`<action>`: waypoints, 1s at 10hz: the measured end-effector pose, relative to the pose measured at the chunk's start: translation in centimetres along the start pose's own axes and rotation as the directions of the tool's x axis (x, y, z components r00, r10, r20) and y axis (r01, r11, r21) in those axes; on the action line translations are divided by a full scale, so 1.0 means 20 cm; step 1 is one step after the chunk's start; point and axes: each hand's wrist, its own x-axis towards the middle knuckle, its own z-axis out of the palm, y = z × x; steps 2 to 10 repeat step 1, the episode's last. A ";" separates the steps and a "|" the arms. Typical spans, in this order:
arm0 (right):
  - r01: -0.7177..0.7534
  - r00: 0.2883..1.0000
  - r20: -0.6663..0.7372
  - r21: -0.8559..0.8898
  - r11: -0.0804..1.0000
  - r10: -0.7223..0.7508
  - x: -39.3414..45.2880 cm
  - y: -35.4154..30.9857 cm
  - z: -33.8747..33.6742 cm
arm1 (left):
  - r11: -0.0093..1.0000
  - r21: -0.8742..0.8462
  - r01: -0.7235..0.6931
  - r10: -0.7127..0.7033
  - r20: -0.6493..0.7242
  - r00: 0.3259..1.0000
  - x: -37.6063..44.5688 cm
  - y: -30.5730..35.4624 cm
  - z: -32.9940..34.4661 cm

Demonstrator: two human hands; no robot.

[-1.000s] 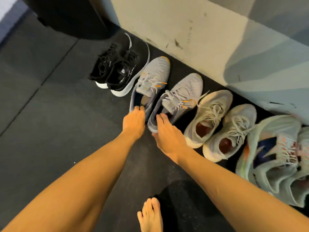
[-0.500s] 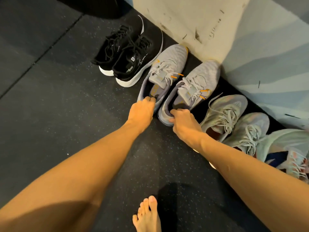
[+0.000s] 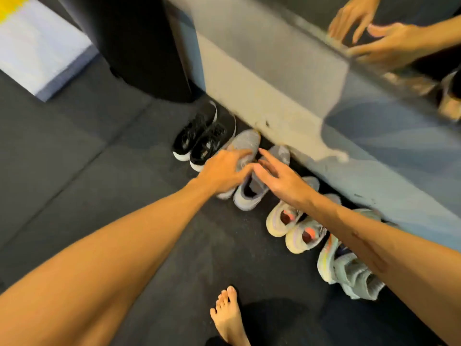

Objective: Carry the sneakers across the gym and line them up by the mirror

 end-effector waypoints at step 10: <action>0.049 0.998 -0.030 0.009 0.999 -0.048 -0.22 -0.34 -0.11 | 0.991 -0.004 -0.134 0.134 -0.060 0.989 -0.12 0.25 -0.28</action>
